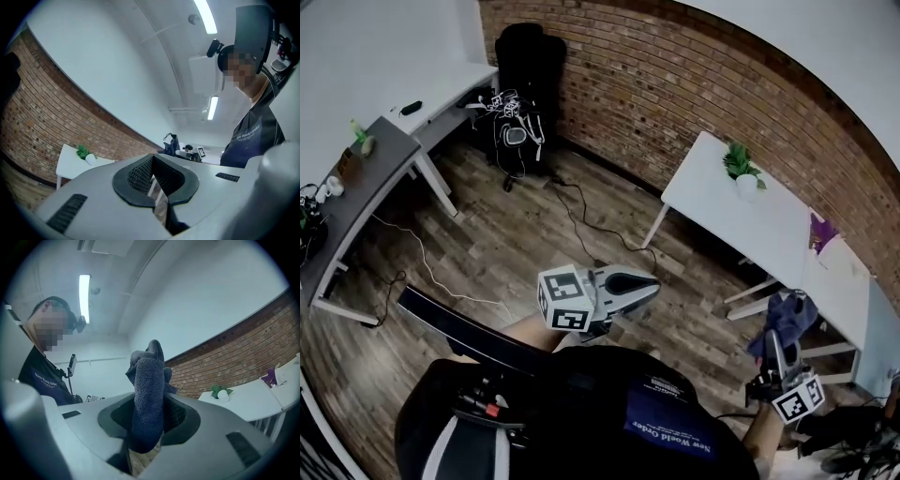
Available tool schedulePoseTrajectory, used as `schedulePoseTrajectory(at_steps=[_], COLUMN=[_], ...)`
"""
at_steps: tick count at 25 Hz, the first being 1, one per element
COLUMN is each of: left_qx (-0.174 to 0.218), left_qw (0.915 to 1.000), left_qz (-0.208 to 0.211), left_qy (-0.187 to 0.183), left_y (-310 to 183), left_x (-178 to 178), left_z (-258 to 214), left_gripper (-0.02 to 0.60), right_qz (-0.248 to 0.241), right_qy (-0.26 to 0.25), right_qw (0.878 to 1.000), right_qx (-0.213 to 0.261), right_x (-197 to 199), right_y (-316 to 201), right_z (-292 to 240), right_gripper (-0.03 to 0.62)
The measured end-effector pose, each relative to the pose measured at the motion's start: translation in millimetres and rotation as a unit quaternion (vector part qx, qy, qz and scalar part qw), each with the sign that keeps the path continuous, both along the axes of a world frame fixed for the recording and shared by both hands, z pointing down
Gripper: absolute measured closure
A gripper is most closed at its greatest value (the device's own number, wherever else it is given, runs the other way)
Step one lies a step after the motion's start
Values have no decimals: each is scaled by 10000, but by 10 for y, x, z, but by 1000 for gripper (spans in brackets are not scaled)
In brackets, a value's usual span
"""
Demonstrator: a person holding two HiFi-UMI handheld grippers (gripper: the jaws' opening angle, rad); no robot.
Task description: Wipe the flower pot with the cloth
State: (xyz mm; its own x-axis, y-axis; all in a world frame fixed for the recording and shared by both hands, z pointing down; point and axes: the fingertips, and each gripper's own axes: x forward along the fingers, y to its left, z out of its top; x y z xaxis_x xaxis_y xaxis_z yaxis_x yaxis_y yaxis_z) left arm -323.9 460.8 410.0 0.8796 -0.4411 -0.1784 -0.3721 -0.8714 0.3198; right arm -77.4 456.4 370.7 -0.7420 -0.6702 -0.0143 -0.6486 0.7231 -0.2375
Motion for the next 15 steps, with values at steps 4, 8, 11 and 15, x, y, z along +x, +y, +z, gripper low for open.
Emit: schedulePoseTrajectory(at_steps=[4, 8, 11, 15], left_qx=[-11, -7, 41, 35], left_qw=[9998, 9984, 9977, 9966], left_qz=[-181, -550, -677, -819], left_qy=[-91, -91, -43, 43], left_y=[-532, -1172, -1559, -2148], left_x=[263, 619, 983, 1504], left_z=[48, -23, -139, -200], left_gripper=[578, 578, 578, 578], right_qz=[-196, -467, -779, -1058], right_qy=[-122, -212, -107, -100], right_qw=[9997, 9987, 9969, 9942], right_qx=[76, 47, 103, 183], right_x=[254, 642, 898, 1267], right_y=[-641, -1440, -1933, -2551], right_z=[33, 64, -45, -117], right_gripper=[480, 480, 480, 480])
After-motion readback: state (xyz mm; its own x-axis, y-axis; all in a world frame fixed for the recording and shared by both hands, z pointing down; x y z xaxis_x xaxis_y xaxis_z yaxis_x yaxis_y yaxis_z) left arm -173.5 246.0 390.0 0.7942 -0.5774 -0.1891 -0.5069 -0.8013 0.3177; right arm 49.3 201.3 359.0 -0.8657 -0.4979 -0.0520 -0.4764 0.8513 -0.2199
